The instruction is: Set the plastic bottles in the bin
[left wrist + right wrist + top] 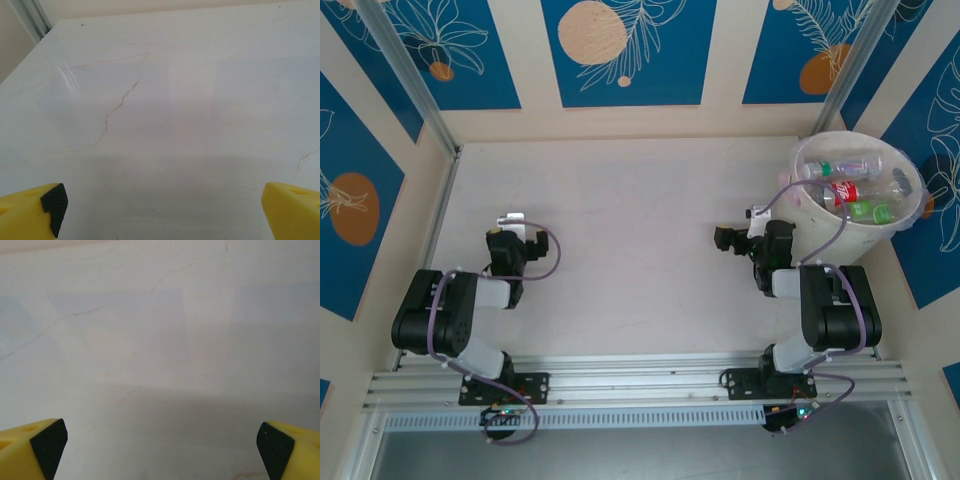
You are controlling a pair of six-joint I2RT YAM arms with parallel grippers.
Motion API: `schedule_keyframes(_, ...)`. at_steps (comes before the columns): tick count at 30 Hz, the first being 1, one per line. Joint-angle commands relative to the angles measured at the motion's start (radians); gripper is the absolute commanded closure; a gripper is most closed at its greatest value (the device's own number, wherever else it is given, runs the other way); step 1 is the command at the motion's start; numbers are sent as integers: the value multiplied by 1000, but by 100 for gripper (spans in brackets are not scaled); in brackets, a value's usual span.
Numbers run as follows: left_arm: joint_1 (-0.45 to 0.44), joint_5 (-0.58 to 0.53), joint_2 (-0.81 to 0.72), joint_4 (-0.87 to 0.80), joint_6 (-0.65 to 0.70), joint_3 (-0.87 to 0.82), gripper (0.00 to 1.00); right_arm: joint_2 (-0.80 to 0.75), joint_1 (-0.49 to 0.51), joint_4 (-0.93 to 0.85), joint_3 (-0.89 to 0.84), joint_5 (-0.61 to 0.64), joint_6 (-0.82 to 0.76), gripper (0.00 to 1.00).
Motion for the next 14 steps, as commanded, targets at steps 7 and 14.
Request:
schedule_keyframes(7, -4, 1, -2, 23, 20, 3, 0, 3, 2, 52, 9, 8, 16, 1)
schedule_keyframes(14, -4, 5, -2, 23, 21, 1, 0, 3, 3, 52, 8, 9, 16, 1)
